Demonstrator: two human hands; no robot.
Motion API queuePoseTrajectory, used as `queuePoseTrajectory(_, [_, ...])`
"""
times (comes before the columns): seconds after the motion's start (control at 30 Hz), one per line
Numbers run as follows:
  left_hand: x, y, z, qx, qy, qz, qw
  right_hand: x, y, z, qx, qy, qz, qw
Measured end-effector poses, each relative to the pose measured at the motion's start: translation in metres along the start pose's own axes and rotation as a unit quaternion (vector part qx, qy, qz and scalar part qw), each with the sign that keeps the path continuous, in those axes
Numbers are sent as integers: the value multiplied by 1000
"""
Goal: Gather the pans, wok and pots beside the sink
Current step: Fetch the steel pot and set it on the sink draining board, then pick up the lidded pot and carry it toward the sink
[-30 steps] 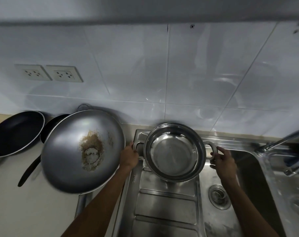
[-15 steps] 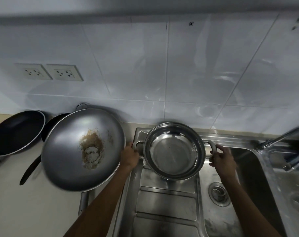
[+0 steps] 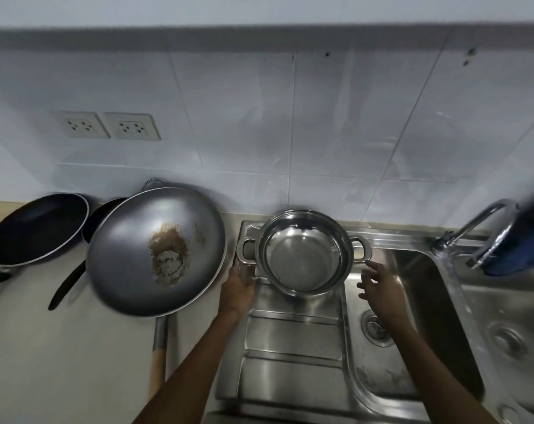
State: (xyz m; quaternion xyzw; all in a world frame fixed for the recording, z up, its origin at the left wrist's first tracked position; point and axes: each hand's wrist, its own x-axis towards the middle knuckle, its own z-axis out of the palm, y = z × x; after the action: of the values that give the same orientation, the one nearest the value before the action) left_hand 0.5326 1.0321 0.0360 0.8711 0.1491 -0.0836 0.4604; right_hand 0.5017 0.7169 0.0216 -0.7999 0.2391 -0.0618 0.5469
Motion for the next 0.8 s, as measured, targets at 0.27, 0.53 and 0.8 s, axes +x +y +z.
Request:
queuePoseTrajectory(0.27, [-67, -22, 5, 107, -22, 95, 989, -77, -5, 6, -211, -37, -114, 970])
queuePoseTrajectory(0.53, [-123, -33, 44, 312, -51, 229, 921, -138, 26, -22, -335, -81, -255, 903])
queuePoseTrajectory(0.8, [-219, 22, 134, 376, -104, 348, 853, -181, 84, -143, -418, -73, -253, 869])
